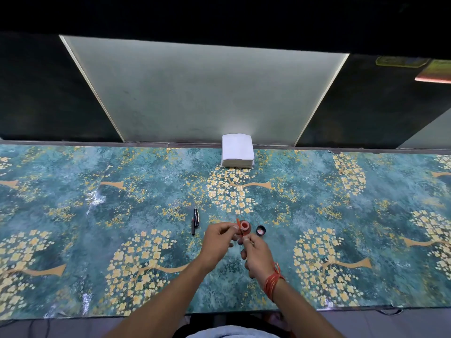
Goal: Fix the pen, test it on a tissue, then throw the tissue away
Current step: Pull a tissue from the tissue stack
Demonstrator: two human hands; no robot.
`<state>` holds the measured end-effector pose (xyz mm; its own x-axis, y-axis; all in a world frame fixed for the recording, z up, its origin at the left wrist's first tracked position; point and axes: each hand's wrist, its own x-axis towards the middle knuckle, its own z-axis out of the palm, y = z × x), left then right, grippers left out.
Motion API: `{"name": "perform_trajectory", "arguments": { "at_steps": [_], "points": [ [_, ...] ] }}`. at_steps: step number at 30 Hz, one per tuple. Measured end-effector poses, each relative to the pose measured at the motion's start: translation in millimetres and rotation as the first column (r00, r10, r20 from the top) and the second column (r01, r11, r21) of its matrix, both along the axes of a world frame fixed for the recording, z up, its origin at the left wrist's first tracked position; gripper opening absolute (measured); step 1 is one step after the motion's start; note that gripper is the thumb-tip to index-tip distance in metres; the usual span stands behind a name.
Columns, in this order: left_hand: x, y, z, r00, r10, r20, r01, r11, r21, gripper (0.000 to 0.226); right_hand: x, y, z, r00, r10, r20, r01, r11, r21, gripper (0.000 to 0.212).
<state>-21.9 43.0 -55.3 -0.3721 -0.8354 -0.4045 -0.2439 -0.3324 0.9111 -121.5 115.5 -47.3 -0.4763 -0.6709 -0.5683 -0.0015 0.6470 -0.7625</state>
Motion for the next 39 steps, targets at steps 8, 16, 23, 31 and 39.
{"name": "perform_trajectory", "arguments": {
  "at_steps": [8, 16, 23, 31, 39],
  "points": [
    [11, -19, 4, 0.992, 0.036, -0.123, -0.028, 0.997, 0.068, 0.01, -2, -18, 7, 0.945, 0.234, -0.229, -0.251, 0.967, -0.047, 0.027],
    [1, -70, 14, 0.985, 0.169, -0.024, -0.17, 0.981, -0.094, 0.016, -33, -85, 38, 0.83, 0.22, -0.513, -0.297, 0.952, -0.072, 0.031],
    [-28, -155, -6, 0.977, 0.203, 0.07, -0.176, 0.943, -0.281, 0.012, -65, -206, 21, 0.714, 0.142, -0.686, -0.319, 0.937, -0.139, 0.019],
    [-37, -204, -34, 0.958, 0.256, 0.128, -0.207, 0.928, -0.309, 0.02, -85, -270, -19, 0.419, 0.369, -0.829, -0.462, 0.873, 0.155, 0.027],
    [-35, -204, -33, 0.957, 0.265, 0.117, -0.219, 0.927, -0.304, 0.02, -83, -276, -18, 0.288, 0.45, -0.846, -0.467, 0.837, 0.286, 0.023]
  ]
}}
